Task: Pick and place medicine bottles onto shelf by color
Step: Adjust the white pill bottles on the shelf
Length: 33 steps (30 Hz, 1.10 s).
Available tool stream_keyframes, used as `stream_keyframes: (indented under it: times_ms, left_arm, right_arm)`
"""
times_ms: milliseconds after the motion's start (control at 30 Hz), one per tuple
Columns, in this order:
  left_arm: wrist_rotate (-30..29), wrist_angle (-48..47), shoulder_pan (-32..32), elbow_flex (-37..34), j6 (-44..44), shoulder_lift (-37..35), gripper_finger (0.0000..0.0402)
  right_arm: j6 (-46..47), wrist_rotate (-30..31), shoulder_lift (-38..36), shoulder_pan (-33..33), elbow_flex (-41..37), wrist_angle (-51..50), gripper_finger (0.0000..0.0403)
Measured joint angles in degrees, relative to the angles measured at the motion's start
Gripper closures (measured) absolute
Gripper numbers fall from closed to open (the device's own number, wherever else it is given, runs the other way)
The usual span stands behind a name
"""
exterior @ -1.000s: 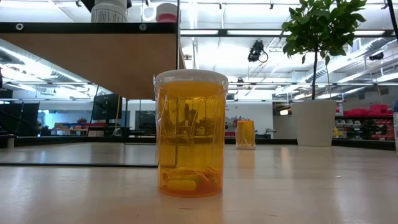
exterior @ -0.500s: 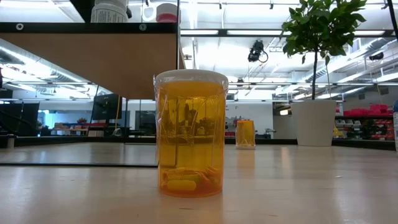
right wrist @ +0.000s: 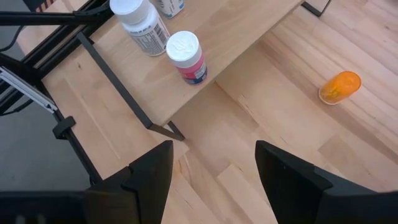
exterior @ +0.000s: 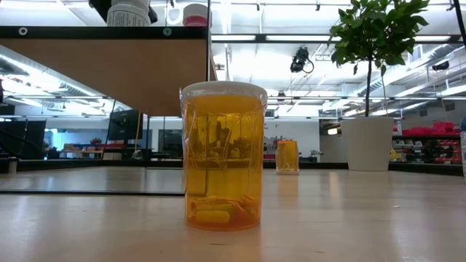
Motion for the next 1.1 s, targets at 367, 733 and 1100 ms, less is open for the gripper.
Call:
stream_keyframes:
  times_ms: [367, 733, 1100]
  left_arm:
    - [-0.5, -0.7, 3.2, 0.0, 0.5, 0.0, 0.0133]
    - [-0.5, -0.6, 3.2, 0.0, 1.6, 0.0, 0.0197]
    - [-0.5, -0.3, 3.2, 0.0, 2.1, 0.0, 0.0184]
  right_arm:
    - [-0.2, 0.0, 0.0, 0.0, 0.0, 0.0, 0.0167]
    - [-0.2, 0.0, 0.0, 0.0, 0.0, 0.0, 0.0167]
    - [-0.1, 0.0, 0.0, 0.0, 0.0, 0.0, 0.0167]
